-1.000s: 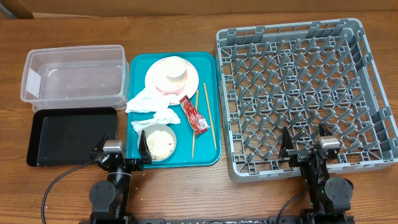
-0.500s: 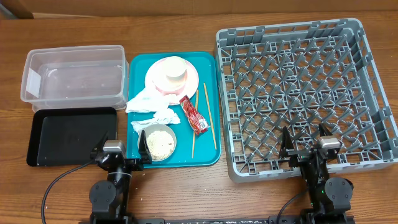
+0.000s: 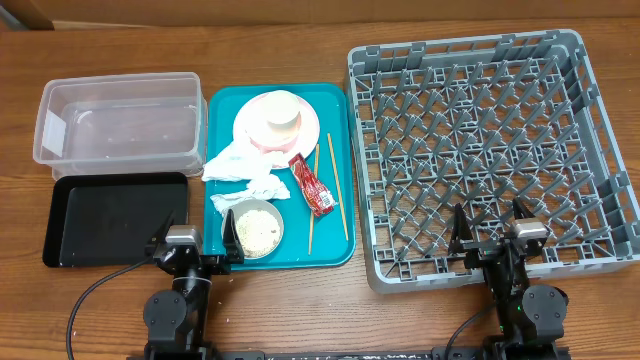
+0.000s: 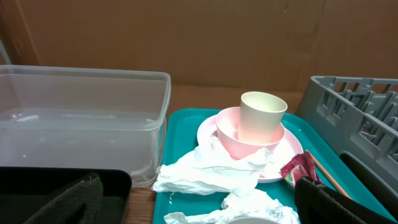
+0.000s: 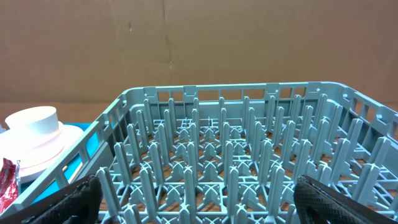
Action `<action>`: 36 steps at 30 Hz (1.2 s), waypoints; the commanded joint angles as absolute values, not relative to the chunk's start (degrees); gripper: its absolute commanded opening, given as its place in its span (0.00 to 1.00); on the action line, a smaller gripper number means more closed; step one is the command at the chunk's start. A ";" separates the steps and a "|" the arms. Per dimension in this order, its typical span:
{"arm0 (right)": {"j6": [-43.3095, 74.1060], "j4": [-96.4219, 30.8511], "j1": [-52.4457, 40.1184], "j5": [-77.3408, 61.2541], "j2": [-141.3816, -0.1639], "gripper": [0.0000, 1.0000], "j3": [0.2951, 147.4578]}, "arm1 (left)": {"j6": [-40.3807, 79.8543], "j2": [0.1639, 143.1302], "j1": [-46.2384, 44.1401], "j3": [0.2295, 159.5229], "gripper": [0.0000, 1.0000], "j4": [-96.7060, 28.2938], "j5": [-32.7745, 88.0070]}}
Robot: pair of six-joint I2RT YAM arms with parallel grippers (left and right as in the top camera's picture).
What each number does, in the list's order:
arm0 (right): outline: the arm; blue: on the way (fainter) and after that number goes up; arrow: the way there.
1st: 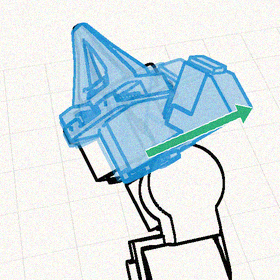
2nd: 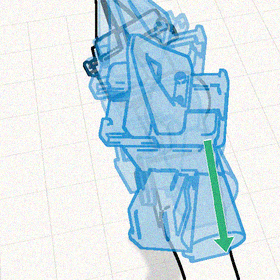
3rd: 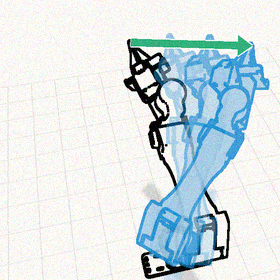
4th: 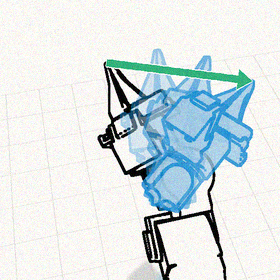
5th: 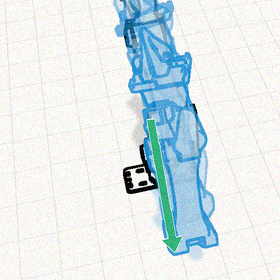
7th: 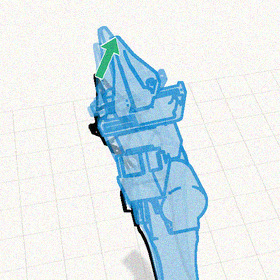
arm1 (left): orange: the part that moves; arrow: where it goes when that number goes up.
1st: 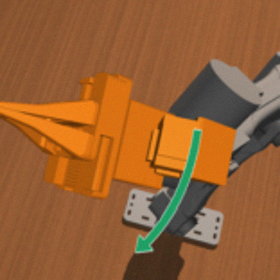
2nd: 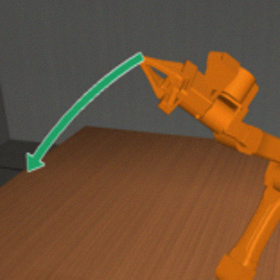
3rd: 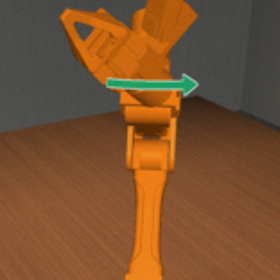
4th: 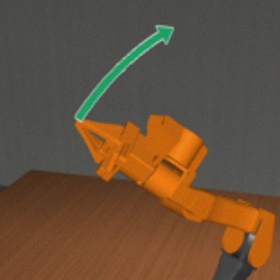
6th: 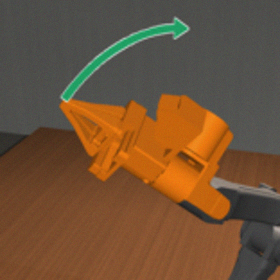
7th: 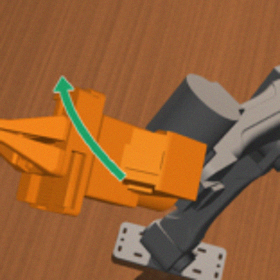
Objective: Sort waste into correct bins and load items into the dishwasher
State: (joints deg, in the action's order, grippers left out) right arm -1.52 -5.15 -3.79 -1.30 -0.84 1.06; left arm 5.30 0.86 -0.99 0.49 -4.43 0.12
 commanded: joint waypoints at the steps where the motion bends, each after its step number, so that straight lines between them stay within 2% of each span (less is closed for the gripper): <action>1: -1.74 -4.78 -3.77 -1.61 -0.19 1.00 0.47 | 3.62 0.36 -0.67 0.27 1.00 -4.43 -0.43; 32: -1.74 -4.78 -3.77 -1.61 -0.19 1.00 0.47 | 3.84 0.36 -0.67 0.27 1.00 -4.16 -0.36; 36: -1.74 -4.78 -3.77 -1.61 -0.19 1.00 0.47 | 6.20 0.36 -0.67 0.89 1.00 -4.56 2.44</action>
